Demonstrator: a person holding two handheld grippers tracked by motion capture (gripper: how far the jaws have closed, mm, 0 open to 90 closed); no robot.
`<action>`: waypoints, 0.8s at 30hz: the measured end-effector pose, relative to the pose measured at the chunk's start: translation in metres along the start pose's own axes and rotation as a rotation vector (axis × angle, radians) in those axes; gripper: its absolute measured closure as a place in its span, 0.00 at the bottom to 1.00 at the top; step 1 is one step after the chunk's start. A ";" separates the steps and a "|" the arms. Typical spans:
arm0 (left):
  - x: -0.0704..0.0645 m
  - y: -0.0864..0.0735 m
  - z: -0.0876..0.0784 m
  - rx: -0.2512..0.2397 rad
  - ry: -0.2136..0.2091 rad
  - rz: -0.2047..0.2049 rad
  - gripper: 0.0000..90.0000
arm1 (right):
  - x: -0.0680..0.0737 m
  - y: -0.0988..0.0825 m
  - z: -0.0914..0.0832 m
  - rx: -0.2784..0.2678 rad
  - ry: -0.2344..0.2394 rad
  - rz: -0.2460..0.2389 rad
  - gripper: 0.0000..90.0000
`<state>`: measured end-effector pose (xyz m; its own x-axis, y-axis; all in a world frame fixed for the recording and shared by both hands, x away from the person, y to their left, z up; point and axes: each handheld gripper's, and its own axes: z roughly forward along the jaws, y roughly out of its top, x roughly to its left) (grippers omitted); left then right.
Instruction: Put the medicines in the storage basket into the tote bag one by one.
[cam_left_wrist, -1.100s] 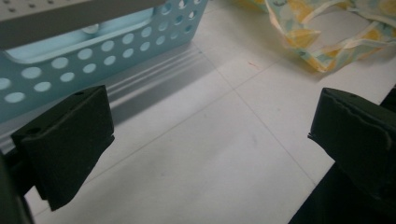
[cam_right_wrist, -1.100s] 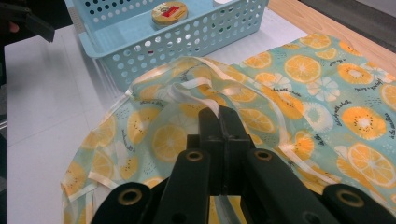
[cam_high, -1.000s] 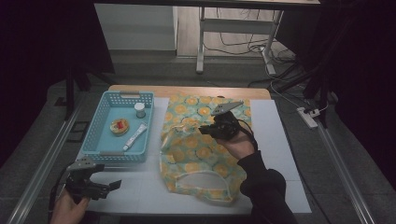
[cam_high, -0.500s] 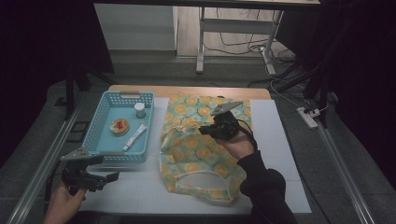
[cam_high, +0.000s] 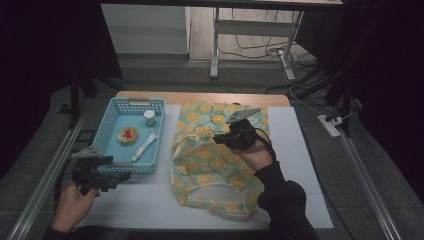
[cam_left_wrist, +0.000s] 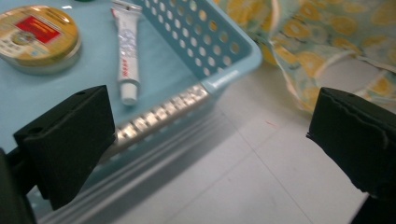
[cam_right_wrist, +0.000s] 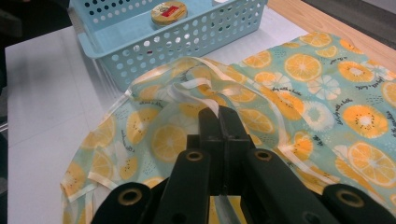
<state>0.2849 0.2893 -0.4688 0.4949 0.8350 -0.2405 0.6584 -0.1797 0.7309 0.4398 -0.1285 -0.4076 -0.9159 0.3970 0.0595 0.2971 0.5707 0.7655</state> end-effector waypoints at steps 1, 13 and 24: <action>0.001 0.002 0.001 0.003 0.005 0.006 0.00 | 0.000 0.000 0.000 0.000 0.000 0.002 1.00; 0.018 0.019 0.013 0.027 0.046 0.011 0.01 | 0.000 0.000 -0.001 -0.005 0.000 0.001 1.00; 0.031 0.037 0.024 0.043 0.052 0.002 0.00 | 0.000 0.001 -0.002 -0.005 -0.002 0.001 1.00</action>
<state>0.3381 0.2958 -0.4650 0.4667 0.8604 -0.2048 0.6820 -0.2027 0.7027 0.4397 -0.1293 -0.4062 -0.9151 0.3989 0.0591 0.2966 0.5665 0.7688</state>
